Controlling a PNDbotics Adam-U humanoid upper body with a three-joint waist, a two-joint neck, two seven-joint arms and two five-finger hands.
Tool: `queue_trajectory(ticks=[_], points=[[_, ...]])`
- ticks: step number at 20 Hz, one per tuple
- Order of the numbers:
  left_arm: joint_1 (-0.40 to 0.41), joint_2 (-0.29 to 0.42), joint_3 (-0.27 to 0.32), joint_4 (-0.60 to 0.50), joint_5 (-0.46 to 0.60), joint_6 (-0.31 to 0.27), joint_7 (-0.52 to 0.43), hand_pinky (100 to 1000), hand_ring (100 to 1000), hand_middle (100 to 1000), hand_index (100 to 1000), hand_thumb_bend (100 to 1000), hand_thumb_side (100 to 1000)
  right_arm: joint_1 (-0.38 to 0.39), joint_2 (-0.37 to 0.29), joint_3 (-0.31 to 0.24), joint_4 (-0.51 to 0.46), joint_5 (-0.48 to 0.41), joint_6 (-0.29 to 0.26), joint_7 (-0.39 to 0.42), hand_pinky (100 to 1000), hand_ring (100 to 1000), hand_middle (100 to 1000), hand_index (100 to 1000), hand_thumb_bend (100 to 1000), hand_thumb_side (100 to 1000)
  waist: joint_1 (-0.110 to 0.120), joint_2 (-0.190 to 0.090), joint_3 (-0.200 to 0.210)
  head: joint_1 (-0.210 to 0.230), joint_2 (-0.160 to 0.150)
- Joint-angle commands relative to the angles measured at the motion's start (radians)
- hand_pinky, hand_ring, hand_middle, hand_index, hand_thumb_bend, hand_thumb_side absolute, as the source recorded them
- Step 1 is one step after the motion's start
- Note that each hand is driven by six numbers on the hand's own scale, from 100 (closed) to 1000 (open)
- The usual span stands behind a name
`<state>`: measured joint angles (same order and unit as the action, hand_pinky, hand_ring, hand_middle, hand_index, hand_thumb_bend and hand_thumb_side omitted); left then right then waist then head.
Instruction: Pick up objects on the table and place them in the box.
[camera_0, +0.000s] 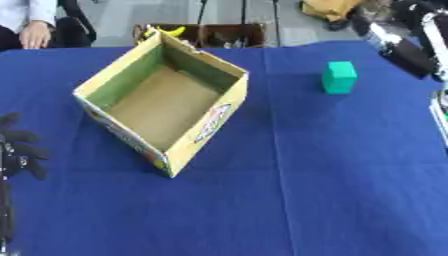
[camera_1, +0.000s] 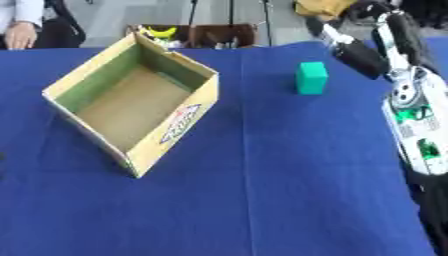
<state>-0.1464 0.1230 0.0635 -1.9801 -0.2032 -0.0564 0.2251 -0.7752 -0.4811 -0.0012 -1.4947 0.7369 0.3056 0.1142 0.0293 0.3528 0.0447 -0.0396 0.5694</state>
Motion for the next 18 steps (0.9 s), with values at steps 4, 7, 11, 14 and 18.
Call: queue_trajectory(ticks=[4, 7, 11, 14, 18], points=[[-0.002, 0.011, -0.007, -0.02, -0.002, 0.0, -0.009, 269, 449, 523, 808, 100, 941, -0.056, -0.064, -0.004, 0.138, 0.096, -0.039, 0.092, 846, 954, 887, 962, 770, 658, -0.004, -0.023, 0.014, -0.013, -0.011], [-0.002, 0.013, -0.011, -0.02, -0.001, -0.001, -0.013, 269, 448, 523, 805, 100, 940, -0.088, -0.087, 0.021, 0.21, 0.137, -0.082, 0.136, 858, 963, 864, 969, 752, 578, -0.007, -0.023, 0.022, -0.018, -0.011], [-0.002, 0.014, -0.014, -0.02, 0.0, 0.0, -0.017, 268, 448, 523, 804, 100, 940, -0.132, -0.104, 0.038, 0.305, 0.151, -0.141, 0.195, 876, 976, 872, 995, 687, 492, -0.008, -0.022, 0.028, -0.023, -0.013], [-0.001, 0.014, -0.016, -0.02, 0.001, 0.0, -0.02, 268, 447, 523, 804, 100, 940, -0.154, -0.108, 0.03, 0.367, 0.127, -0.183, 0.237, 884, 991, 882, 1000, 617, 391, -0.008, -0.022, 0.03, -0.027, -0.015], [0.0, 0.014, -0.017, -0.02, 0.001, 0.001, -0.023, 267, 446, 523, 803, 100, 940, -0.174, -0.115, -0.003, 0.412, 0.119, -0.243, 0.297, 881, 989, 879, 1000, 623, 450, -0.006, -0.02, 0.032, -0.031, -0.018]])
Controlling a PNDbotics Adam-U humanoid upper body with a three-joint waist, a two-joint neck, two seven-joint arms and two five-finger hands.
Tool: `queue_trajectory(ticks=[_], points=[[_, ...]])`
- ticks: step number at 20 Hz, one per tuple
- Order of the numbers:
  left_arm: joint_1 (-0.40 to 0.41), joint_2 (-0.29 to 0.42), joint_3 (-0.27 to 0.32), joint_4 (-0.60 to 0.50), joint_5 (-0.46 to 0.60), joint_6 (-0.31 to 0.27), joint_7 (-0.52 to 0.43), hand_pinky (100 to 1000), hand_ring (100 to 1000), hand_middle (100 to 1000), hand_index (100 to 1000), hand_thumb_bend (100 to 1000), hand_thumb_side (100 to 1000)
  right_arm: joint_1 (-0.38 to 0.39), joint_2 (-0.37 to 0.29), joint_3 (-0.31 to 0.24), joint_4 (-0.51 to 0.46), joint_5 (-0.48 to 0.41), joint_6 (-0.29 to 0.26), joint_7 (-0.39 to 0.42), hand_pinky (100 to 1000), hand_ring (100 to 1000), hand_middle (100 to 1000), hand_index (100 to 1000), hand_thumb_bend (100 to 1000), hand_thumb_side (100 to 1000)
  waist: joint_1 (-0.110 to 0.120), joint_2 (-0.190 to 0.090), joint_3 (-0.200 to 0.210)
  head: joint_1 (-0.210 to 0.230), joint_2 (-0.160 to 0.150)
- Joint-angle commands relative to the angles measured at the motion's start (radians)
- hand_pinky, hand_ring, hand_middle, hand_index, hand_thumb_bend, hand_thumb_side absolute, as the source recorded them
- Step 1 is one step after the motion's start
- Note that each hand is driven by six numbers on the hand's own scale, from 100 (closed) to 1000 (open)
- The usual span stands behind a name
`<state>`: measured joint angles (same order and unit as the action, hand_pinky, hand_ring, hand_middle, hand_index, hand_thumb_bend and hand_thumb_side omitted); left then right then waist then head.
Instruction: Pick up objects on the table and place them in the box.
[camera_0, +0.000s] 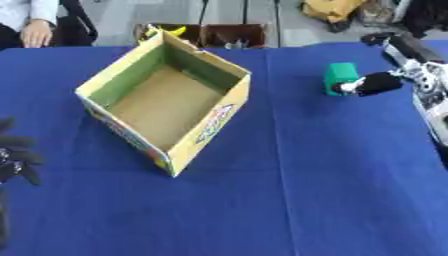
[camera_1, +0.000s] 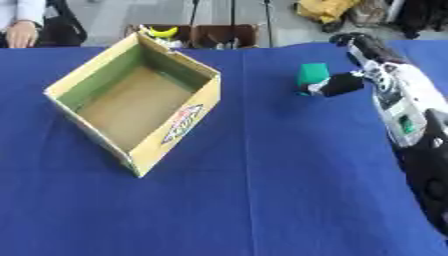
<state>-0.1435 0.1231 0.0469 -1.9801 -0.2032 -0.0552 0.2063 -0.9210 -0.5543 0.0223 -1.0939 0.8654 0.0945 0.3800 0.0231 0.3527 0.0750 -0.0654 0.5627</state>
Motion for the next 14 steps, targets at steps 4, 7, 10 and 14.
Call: queue_trajectory(ticks=[4, 7, 10, 14], points=[[-0.002, 0.012, -0.001, -0.02, 0.0, 0.0, -0.005, 266, 445, 523, 802, 100, 939, -0.032, -0.036, -0.058, 0.003, 0.019, -0.041, 0.061, 875, 984, 866, 1000, 634, 488, 0.003, -0.017, 0.0, -0.008, -0.013], [-0.002, 0.012, -0.001, -0.02, -0.001, 0.001, -0.007, 266, 444, 523, 802, 100, 939, -0.03, -0.029, -0.067, 0.005, 0.026, -0.019, 0.047, 871, 982, 860, 999, 636, 524, 0.003, -0.016, 0.001, -0.01, -0.015], [-0.002, 0.01, -0.001, -0.02, -0.002, 0.001, -0.006, 266, 443, 523, 801, 100, 938, -0.025, -0.029, -0.088, -0.007, 0.045, 0.017, 0.014, 859, 968, 810, 978, 654, 861, 0.003, -0.015, -0.001, -0.01, -0.016], [-0.005, 0.009, 0.0, -0.02, -0.004, 0.0, -0.006, 266, 443, 523, 800, 100, 936, 0.001, -0.018, -0.097, -0.043, 0.093, 0.073, -0.042, 852, 947, 792, 962, 660, 911, 0.004, -0.011, -0.004, -0.008, -0.018]])
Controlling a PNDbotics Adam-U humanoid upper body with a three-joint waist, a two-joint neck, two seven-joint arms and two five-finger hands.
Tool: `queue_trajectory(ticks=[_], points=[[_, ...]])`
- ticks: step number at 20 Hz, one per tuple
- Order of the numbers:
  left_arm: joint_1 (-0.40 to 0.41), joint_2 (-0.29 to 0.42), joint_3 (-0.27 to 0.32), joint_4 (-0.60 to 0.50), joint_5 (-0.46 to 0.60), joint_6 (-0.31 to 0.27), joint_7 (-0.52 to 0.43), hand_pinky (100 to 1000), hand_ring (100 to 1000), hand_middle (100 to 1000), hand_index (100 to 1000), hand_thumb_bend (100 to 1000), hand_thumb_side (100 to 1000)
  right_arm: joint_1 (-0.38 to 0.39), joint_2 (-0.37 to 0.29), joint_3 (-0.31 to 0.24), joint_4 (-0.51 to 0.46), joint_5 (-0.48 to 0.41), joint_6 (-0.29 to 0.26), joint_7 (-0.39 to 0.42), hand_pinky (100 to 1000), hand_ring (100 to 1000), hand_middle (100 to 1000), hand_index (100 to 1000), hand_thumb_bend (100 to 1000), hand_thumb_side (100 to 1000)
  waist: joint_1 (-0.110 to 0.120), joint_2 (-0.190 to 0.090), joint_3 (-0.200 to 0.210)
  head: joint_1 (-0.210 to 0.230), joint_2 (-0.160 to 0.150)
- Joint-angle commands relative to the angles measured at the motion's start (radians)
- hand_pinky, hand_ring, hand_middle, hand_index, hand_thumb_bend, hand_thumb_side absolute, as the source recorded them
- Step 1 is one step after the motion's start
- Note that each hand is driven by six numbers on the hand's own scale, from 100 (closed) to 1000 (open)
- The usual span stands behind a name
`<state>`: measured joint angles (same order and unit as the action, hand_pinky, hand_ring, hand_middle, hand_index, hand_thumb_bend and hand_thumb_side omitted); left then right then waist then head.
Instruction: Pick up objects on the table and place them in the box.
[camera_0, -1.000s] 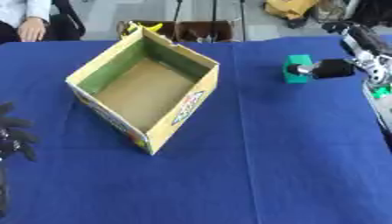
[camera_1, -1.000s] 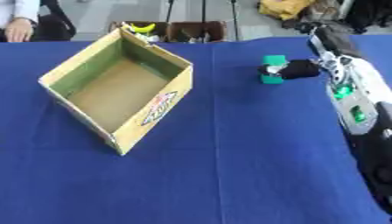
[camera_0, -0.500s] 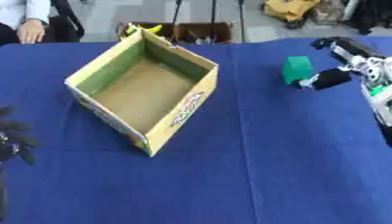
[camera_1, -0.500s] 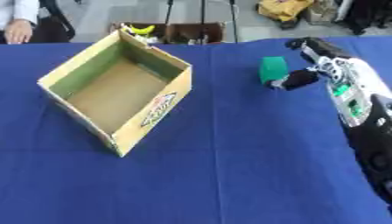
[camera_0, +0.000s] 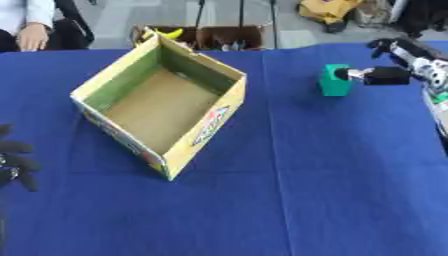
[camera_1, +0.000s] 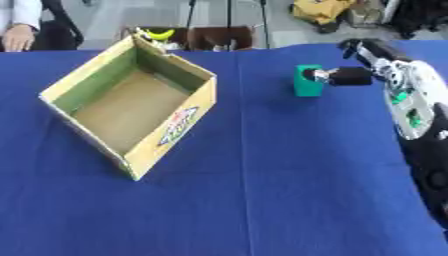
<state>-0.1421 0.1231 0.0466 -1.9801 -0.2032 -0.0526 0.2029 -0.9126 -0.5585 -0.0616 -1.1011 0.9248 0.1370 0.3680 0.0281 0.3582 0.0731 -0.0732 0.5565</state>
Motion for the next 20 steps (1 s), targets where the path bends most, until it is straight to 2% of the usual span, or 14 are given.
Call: queue_trajectory(ticks=[1, 5, 9, 15, 20], points=[[-0.007, 0.009, 0.001, -0.02, -0.005, -0.003, -0.002, 266, 443, 523, 800, 100, 936, -0.002, -0.01, -0.014, -0.038, 0.048, 0.045, -0.044, 851, 943, 788, 958, 663, 919, -0.002, -0.017, -0.002, -0.001, -0.012], [-0.008, 0.008, 0.001, -0.02, -0.006, -0.002, -0.002, 266, 442, 523, 799, 100, 934, 0.009, 0.015, -0.011, -0.034, 0.072, 0.106, -0.105, 848, 937, 779, 952, 660, 940, -0.002, -0.016, -0.001, -0.002, -0.014], [-0.01, 0.008, 0.0, -0.02, -0.007, -0.002, -0.003, 266, 441, 523, 798, 100, 933, 0.013, 0.043, 0.022, -0.014, 0.055, 0.166, -0.161, 843, 955, 806, 947, 654, 931, -0.005, -0.015, -0.002, -0.004, -0.016], [-0.013, 0.006, 0.0, -0.02, -0.007, -0.002, -0.004, 266, 439, 523, 796, 100, 932, 0.019, 0.083, 0.065, -0.023, 0.033, 0.257, -0.206, 826, 938, 794, 933, 640, 937, -0.01, -0.011, 0.0, -0.006, -0.019], [-0.015, 0.006, 0.0, -0.02, -0.007, -0.001, -0.005, 265, 438, 523, 795, 100, 931, 0.015, 0.109, 0.091, -0.033, 0.053, 0.314, -0.235, 817, 917, 784, 915, 637, 943, -0.014, -0.009, 0.005, -0.009, -0.021]])
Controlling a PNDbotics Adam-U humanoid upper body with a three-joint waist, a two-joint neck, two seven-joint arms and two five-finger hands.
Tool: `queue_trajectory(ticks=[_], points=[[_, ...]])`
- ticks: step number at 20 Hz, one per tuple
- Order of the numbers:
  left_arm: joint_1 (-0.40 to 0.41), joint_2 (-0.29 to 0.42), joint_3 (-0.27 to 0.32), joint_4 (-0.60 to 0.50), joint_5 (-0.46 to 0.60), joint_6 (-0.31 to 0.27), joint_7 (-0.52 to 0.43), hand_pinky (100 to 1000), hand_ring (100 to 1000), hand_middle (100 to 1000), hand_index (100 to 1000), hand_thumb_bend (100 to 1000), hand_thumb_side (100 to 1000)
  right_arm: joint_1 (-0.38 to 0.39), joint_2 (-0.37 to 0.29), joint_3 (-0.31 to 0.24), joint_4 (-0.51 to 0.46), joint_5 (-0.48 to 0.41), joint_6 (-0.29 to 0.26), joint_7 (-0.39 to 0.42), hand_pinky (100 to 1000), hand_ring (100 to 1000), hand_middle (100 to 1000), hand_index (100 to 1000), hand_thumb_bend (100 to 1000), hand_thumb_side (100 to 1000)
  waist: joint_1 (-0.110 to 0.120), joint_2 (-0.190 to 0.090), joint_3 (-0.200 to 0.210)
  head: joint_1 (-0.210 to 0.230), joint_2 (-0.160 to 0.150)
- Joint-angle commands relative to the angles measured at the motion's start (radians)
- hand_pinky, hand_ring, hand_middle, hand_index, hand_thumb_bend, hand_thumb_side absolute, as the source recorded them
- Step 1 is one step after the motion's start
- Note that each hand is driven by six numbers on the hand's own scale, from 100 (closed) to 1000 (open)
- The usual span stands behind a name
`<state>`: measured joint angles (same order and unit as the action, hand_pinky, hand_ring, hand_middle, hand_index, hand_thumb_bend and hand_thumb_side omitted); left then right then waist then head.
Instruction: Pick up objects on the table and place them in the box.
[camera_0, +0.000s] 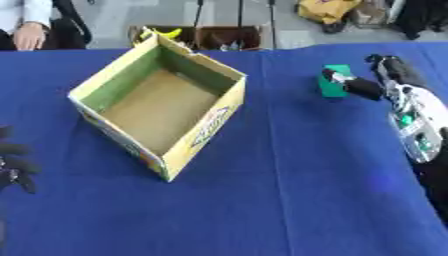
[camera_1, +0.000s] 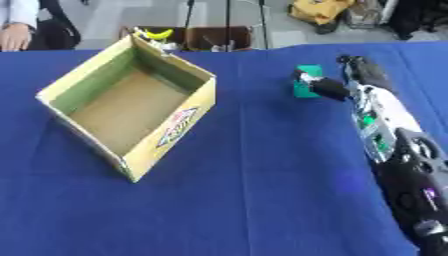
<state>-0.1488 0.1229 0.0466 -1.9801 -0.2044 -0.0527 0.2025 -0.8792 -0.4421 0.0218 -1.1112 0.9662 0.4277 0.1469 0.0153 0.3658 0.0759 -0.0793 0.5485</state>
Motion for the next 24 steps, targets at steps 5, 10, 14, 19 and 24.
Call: queue_trajectory(ticks=[5, 10, 14, 19, 24], points=[[-0.009, 0.006, -0.001, -0.02, -0.005, -0.001, -0.005, 265, 438, 523, 795, 100, 930, -0.029, 0.005, 0.013, 0.006, 0.052, 0.043, -0.028, 815, 911, 782, 911, 637, 940, -0.005, -0.016, 0.003, -0.005, -0.013], [-0.01, 0.006, -0.003, -0.02, -0.005, -0.001, -0.008, 263, 436, 523, 795, 100, 931, -0.045, 0.003, -0.004, 0.031, 0.071, 0.055, -0.041, 811, 900, 776, 908, 632, 932, -0.008, -0.014, 0.01, -0.01, -0.018], [-0.01, 0.005, -0.004, -0.02, -0.003, -0.001, -0.01, 263, 435, 523, 794, 100, 930, -0.074, 0.009, -0.009, 0.103, 0.118, 0.091, -0.083, 809, 892, 776, 905, 632, 928, -0.009, -0.01, 0.02, -0.017, -0.022], [-0.01, 0.004, -0.006, -0.02, -0.003, -0.001, -0.013, 263, 434, 522, 794, 100, 931, -0.081, 0.013, -0.014, 0.134, 0.123, 0.095, -0.104, 802, 882, 761, 903, 623, 908, -0.007, -0.005, 0.021, -0.019, -0.026], [-0.01, 0.002, -0.008, -0.02, -0.002, -0.002, -0.016, 262, 434, 522, 794, 100, 931, -0.083, 0.017, -0.019, 0.136, 0.084, 0.098, -0.134, 777, 839, 718, 878, 600, 898, -0.005, -0.001, 0.026, -0.021, -0.03]])
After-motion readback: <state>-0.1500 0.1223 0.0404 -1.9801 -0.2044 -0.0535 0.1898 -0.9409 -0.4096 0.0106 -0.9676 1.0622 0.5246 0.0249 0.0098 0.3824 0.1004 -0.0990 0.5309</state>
